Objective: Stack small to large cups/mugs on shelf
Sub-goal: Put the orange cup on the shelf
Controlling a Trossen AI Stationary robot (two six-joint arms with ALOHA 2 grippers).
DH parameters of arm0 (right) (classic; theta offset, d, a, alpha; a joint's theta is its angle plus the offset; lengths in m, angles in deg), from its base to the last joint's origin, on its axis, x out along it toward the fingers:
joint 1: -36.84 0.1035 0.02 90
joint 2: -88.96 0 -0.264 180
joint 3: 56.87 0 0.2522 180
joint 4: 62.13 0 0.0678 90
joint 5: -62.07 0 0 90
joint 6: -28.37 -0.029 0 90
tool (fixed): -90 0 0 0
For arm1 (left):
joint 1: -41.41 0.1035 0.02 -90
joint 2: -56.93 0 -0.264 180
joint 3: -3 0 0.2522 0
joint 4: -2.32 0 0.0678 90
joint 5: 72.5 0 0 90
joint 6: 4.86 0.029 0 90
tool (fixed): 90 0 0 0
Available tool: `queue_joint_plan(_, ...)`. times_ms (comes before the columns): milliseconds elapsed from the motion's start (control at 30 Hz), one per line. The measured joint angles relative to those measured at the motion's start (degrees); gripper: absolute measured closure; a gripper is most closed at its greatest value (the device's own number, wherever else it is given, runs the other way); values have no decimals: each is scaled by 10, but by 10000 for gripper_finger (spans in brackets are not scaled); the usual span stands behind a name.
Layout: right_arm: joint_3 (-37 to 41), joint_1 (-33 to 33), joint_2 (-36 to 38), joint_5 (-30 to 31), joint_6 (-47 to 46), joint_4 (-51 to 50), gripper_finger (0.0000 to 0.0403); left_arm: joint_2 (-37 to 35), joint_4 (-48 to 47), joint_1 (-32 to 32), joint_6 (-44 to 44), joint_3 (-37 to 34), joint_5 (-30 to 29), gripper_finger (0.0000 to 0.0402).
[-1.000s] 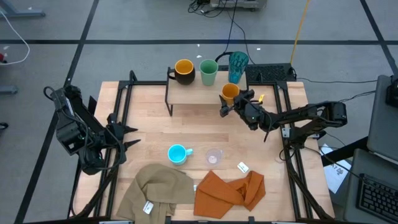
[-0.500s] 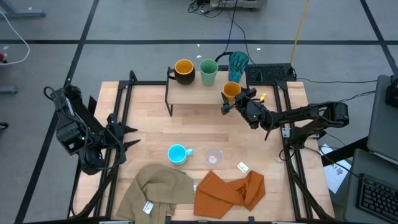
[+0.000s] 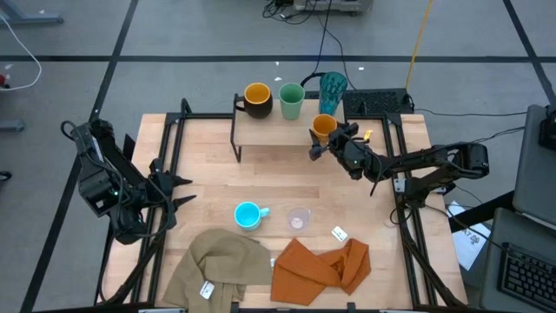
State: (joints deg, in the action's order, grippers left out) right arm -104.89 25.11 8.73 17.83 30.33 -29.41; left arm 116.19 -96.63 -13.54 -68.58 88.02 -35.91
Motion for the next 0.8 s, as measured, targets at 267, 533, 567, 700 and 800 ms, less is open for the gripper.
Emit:
queue_joint_plan(267,0,-27,-1,-10,-21,-36,46,0,0,0,-3,0,4,202)
queue_joint_plan(533,0,-29,-1,-11,-38,-38,46,0,0,0,-5,0,4,202)
queue_joint_plan(567,0,-28,-1,-12,-47,-45,46,0,0,0,-6,0,4,202)
queue_joint_plan(700,0,-27,0,-23,-63,-55,46,0,0,0,-9,0,9,202)
queue_joint_plan(800,0,-25,0,-24,-65,-55,46,0,0,0,-9,0,9,202)
